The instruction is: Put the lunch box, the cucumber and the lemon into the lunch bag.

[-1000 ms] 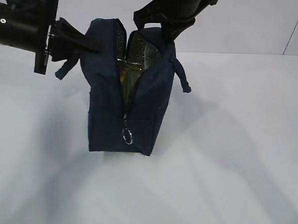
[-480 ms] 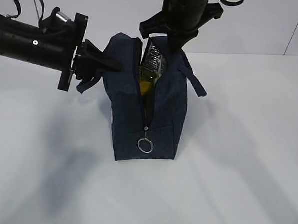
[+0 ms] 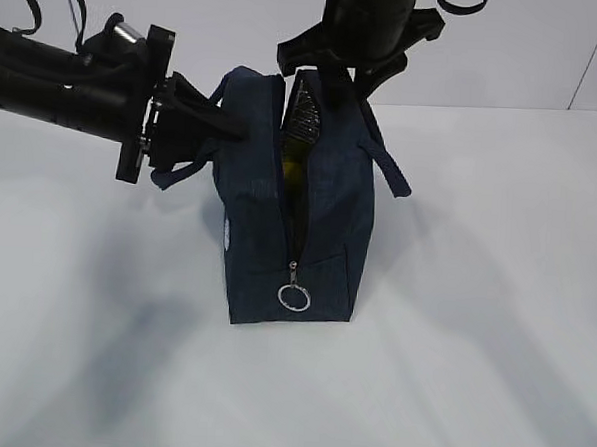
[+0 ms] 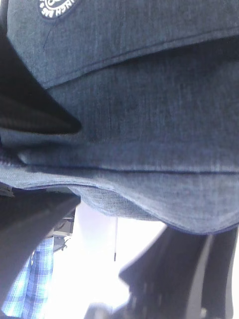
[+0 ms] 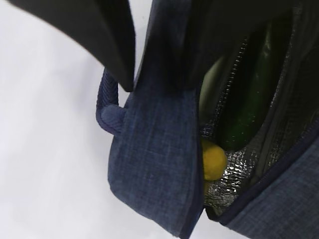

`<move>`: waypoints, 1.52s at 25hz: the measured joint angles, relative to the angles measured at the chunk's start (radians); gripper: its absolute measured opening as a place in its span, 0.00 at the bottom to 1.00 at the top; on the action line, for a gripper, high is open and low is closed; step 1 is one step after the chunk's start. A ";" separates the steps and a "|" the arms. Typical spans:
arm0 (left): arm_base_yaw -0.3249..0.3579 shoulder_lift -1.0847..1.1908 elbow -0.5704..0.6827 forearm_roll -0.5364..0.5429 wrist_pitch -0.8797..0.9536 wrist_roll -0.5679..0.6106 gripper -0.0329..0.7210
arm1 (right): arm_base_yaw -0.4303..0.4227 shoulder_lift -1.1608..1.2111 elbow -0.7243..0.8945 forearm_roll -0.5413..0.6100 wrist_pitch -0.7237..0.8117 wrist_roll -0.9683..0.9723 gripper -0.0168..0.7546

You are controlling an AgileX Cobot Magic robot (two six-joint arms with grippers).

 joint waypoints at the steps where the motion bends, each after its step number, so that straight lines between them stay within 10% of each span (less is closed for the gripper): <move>1: 0.000 0.000 0.000 0.000 0.005 0.000 0.29 | 0.000 0.000 0.000 0.012 0.000 0.000 0.44; 29: 0.058 -0.138 -0.011 0.025 0.018 0.002 0.45 | 0.004 -0.360 0.194 0.207 0.000 -0.064 0.50; 38: 0.063 -0.248 -0.103 0.314 0.036 -0.051 0.45 | 0.012 -0.589 0.469 0.184 -0.008 -0.090 0.50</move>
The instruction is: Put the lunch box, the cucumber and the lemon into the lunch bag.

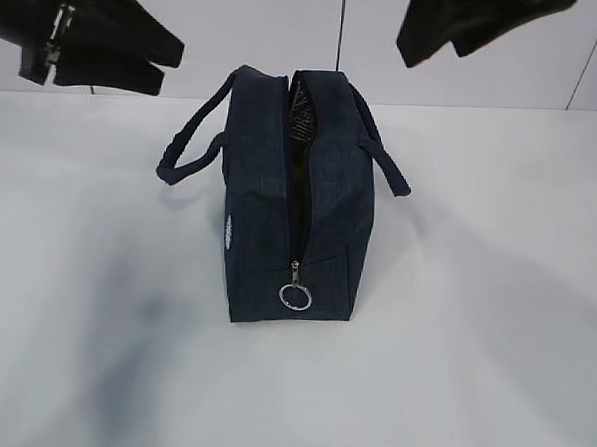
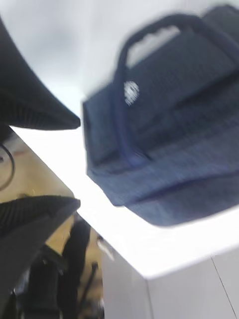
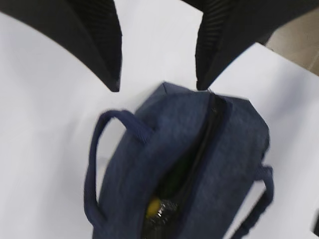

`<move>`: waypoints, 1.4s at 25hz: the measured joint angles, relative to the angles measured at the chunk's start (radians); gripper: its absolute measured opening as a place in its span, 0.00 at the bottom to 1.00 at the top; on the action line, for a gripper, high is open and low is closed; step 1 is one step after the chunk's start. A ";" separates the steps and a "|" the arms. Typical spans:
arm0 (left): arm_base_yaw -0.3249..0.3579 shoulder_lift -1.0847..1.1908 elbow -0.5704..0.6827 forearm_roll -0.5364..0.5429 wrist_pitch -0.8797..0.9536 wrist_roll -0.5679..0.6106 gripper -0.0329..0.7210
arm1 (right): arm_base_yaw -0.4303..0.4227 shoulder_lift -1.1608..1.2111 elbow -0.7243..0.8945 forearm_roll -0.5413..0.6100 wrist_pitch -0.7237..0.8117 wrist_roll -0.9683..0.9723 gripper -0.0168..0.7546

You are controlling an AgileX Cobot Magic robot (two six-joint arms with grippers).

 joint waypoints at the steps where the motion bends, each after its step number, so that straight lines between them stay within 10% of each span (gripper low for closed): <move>1: 0.000 -0.018 -0.002 0.053 0.004 -0.015 0.45 | 0.000 -0.030 0.045 -0.002 -0.030 -0.004 0.50; 8: 0.000 -0.139 -0.002 0.296 0.025 -0.128 0.41 | 0.000 -0.247 0.445 -0.005 -0.407 -0.022 0.50; 18: 0.001 -0.233 -0.004 0.357 0.036 -0.198 0.39 | 0.000 -0.508 0.950 0.029 -1.047 -0.065 0.50; 30: -0.005 -0.235 -0.004 0.366 0.041 -0.228 0.38 | 0.000 -0.412 1.061 0.010 -1.285 -0.065 0.50; 35: -0.005 -0.235 -0.004 0.366 0.041 -0.234 0.38 | 0.000 -0.328 1.203 -0.108 -1.664 -0.054 0.50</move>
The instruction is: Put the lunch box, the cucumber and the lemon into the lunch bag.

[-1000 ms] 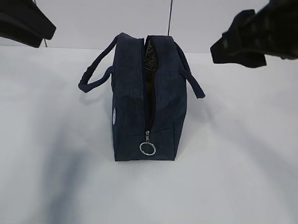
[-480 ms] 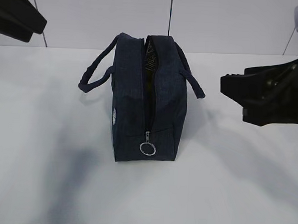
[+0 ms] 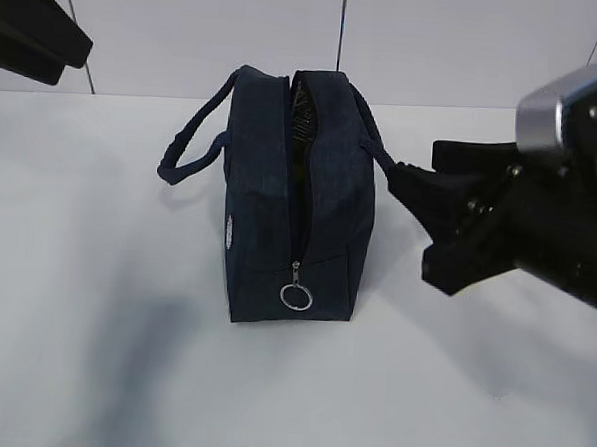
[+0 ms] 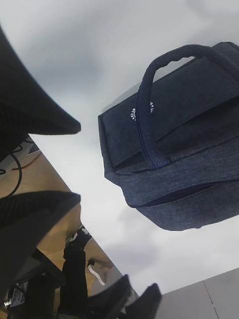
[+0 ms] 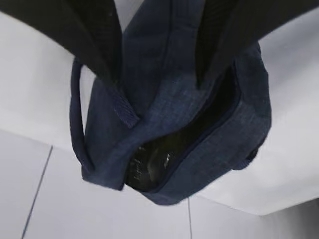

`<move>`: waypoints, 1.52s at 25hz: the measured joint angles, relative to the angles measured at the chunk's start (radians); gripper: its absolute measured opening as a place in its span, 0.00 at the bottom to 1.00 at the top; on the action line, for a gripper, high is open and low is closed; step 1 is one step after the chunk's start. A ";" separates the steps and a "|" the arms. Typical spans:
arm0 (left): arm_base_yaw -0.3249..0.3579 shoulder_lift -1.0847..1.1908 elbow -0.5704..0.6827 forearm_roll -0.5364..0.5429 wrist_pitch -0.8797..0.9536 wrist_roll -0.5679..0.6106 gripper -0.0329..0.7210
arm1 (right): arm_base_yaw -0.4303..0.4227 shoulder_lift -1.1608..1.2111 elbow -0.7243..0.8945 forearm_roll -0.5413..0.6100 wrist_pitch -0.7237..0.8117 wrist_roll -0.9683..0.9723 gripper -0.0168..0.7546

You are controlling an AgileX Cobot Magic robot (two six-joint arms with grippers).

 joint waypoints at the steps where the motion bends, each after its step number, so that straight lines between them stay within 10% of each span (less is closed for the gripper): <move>1: 0.000 0.000 0.000 0.000 0.000 -0.001 0.38 | 0.000 0.013 0.038 -0.033 -0.099 0.014 0.50; 18: 0.000 0.000 0.000 0.000 0.002 -0.023 0.38 | 0.000 0.506 0.179 -0.167 -0.699 0.106 0.50; 38: 0.000 0.000 0.000 0.000 0.002 -0.023 0.38 | 0.000 0.765 0.027 -0.196 -0.729 0.109 0.50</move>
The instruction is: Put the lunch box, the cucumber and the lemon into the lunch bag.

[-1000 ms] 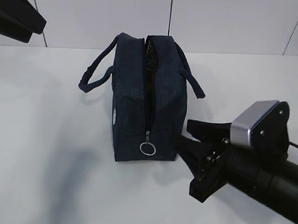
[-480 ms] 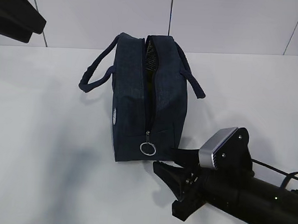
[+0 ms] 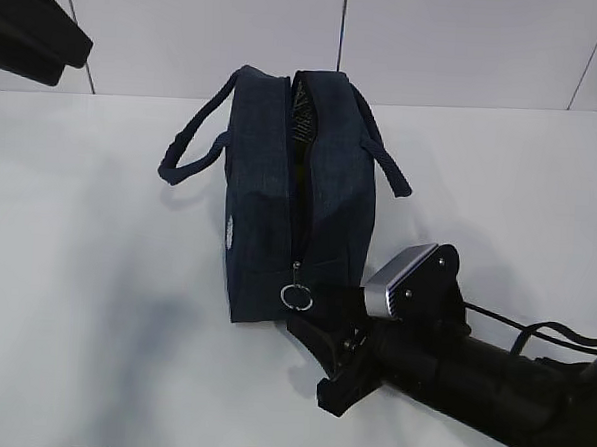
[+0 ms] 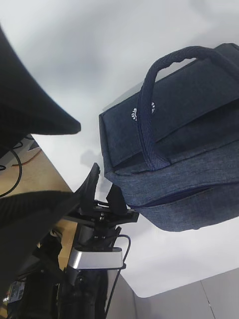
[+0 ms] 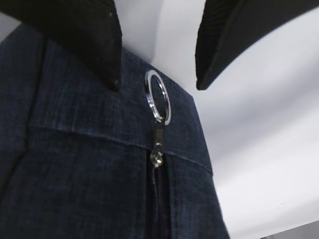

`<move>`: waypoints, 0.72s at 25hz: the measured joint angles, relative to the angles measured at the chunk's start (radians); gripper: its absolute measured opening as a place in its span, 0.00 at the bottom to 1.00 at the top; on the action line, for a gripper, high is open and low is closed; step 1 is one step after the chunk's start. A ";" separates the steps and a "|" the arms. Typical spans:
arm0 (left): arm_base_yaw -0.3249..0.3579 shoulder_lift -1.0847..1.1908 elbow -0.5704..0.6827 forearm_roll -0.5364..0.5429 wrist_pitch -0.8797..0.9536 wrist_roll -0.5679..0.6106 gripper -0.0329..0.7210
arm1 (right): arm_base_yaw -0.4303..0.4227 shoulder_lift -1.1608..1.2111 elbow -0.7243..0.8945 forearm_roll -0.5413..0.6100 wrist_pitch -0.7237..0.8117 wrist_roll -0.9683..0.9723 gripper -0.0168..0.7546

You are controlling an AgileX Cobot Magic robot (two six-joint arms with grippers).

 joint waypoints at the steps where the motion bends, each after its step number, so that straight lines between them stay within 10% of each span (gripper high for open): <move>1: 0.000 0.000 0.000 0.000 0.000 0.000 0.38 | 0.000 0.008 -0.008 0.000 0.000 0.000 0.50; 18: 0.000 0.000 0.000 0.000 0.000 0.000 0.38 | 0.000 0.033 -0.090 -0.119 0.000 0.067 0.50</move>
